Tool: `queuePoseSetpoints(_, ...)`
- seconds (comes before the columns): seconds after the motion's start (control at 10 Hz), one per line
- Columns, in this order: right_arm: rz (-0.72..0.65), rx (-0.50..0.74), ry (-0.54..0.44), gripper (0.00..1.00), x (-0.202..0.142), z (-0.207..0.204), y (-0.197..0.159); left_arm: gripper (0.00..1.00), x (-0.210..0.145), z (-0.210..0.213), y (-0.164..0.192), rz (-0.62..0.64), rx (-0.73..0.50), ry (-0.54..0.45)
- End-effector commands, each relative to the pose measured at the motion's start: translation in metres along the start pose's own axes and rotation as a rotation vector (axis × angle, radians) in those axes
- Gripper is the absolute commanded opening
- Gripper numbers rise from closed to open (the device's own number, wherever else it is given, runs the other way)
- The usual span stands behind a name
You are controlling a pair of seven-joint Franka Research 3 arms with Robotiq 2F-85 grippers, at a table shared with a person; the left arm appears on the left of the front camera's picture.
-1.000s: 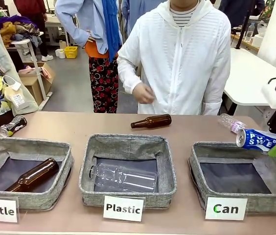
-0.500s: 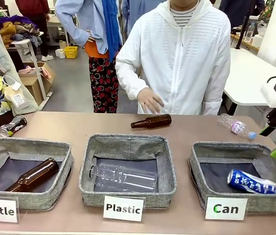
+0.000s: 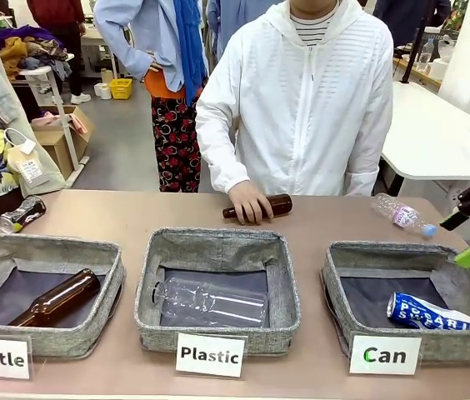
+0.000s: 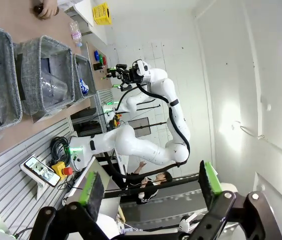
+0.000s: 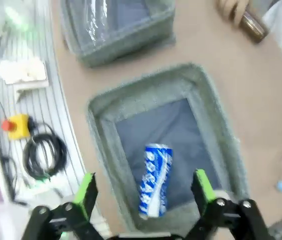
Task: Sort the can waste into the basket.
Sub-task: Pick up the can waste from the table and place it in the right Fabric basket.
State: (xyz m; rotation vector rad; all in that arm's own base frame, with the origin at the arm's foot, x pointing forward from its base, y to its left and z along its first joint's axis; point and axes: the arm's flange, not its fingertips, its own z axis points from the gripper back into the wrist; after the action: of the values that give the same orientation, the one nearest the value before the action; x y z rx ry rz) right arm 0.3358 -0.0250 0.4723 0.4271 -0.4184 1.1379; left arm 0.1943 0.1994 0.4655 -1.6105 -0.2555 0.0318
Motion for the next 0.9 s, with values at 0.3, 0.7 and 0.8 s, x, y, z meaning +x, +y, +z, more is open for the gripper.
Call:
queuePoseSetpoints(0.3, -0.848, 0.195, -1.188, 1.00, -0.044, 0.033, -0.018, 1.00, 0.001, 0.000, -0.001, -0.003, -0.012, -0.006)
queuePoseSetpoints(0.7, -0.598, 0.248, -0.750, 1.00, -0.069, 0.038, -0.026, 1.00, 0.001, 0.000, -0.001, -0.003, -0.012, -0.006)
queuePoseSetpoints(0.8, -0.598, 0.248, -0.750, 1.00, -0.069, 0.038, -0.026, 1.00, 0.001, 0.000, -0.001, -0.003, -0.012, -0.006)
